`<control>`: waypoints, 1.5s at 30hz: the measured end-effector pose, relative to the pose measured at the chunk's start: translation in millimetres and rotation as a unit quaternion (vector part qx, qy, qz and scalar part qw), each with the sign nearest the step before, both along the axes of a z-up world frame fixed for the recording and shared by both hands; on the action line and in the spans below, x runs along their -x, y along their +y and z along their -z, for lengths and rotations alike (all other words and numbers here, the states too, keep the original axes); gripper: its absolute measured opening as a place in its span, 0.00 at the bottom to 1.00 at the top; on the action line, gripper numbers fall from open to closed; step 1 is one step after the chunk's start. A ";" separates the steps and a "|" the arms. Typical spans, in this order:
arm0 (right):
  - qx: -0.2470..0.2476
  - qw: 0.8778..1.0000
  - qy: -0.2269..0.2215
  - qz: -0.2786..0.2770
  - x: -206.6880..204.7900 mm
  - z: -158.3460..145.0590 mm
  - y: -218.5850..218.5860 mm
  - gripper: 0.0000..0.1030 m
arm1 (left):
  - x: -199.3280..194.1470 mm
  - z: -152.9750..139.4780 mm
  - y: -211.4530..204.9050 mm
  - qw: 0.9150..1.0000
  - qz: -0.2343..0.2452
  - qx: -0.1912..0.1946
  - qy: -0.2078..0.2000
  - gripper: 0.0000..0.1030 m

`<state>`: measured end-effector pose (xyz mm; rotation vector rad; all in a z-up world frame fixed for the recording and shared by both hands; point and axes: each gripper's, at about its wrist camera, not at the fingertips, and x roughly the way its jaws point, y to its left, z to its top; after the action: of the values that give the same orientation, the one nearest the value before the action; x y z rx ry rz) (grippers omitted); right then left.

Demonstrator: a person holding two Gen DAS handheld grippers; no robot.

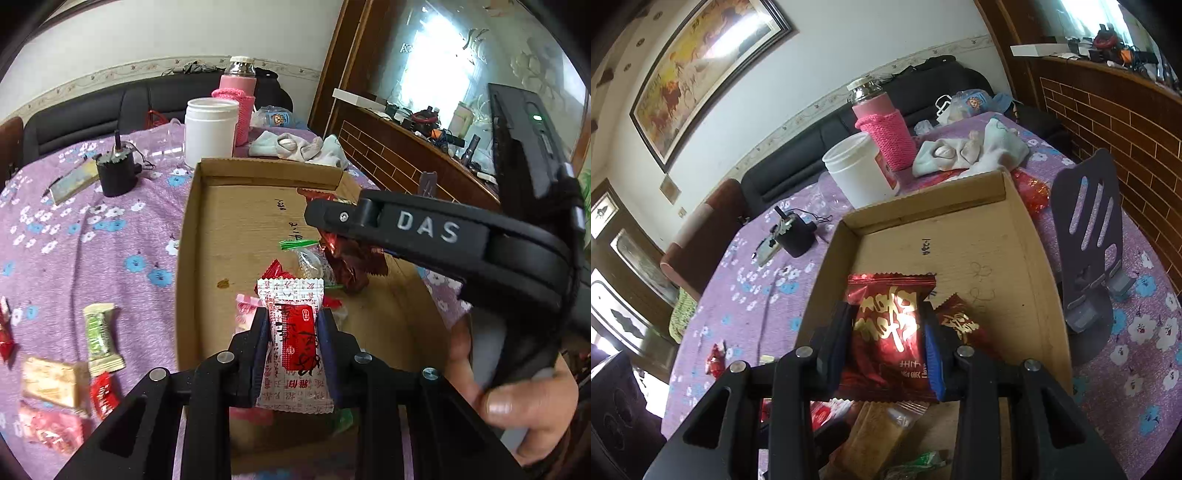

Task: Organize snacks
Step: 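Carry both packets into the tray and open both grippers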

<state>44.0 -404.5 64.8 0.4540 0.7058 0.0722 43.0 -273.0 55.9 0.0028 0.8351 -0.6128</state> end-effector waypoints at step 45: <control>0.078 0.996 -0.009 0.050 2.8 0.8 7.2 0.50 | 10.1 8.3 10.5 0.998 0.016 0.054 -0.033 0.54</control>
<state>41.2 -397.4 64.1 0.3385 0.6653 -0.0724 32.9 -262.5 47.7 -0.0616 0.7390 -0.6846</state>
